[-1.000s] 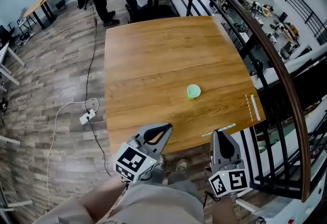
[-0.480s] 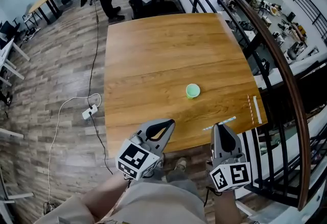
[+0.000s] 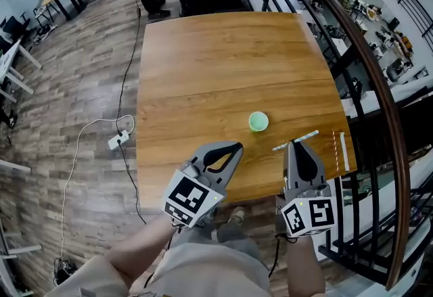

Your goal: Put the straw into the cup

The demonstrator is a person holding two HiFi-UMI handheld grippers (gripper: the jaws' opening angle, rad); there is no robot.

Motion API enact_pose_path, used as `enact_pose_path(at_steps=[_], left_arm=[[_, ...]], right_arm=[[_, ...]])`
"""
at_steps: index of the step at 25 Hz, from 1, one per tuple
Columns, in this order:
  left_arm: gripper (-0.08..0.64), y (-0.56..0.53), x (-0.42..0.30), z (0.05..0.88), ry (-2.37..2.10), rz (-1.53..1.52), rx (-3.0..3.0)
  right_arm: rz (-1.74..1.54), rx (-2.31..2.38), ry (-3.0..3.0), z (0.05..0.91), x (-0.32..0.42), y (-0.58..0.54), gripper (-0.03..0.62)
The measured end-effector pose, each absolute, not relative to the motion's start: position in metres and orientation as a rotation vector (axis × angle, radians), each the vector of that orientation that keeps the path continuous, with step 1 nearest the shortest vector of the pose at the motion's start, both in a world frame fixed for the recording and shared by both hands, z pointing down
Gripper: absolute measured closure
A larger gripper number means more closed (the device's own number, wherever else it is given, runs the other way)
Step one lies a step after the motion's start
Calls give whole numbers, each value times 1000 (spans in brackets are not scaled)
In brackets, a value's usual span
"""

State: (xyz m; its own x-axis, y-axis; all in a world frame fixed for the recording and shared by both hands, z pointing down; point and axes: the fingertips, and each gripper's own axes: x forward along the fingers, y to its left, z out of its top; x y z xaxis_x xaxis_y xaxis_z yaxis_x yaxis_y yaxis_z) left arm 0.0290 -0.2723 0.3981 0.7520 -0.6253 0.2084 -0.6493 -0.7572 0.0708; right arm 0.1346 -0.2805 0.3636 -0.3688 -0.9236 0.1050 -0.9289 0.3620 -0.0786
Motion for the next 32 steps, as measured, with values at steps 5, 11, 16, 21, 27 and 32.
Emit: enact_pose_path(at_steps=[5, 11, 16, 21, 27, 32], left_arm=[[546, -299, 40, 408, -1027, 257, 2801], [546, -326, 50, 427, -1017, 282, 2773], [546, -349, 54, 447, -1016, 295, 2757], [546, -367, 56, 474, -1006, 316, 2734], [546, -379, 61, 517, -988, 371, 2684], [546, -388, 64, 545, -966, 394, 2622]], right_arm=[[159, 1723, -2568, 366, 131, -314, 557], [161, 1692, -2563, 387, 127, -345, 557], [205, 1706, -2537, 418, 128, -370, 557], [238, 1720, -2497, 453, 128, -391, 557], [288, 1706, -2463, 495, 128, -406, 557], [328, 1683, -2433, 526, 129, -420, 557]])
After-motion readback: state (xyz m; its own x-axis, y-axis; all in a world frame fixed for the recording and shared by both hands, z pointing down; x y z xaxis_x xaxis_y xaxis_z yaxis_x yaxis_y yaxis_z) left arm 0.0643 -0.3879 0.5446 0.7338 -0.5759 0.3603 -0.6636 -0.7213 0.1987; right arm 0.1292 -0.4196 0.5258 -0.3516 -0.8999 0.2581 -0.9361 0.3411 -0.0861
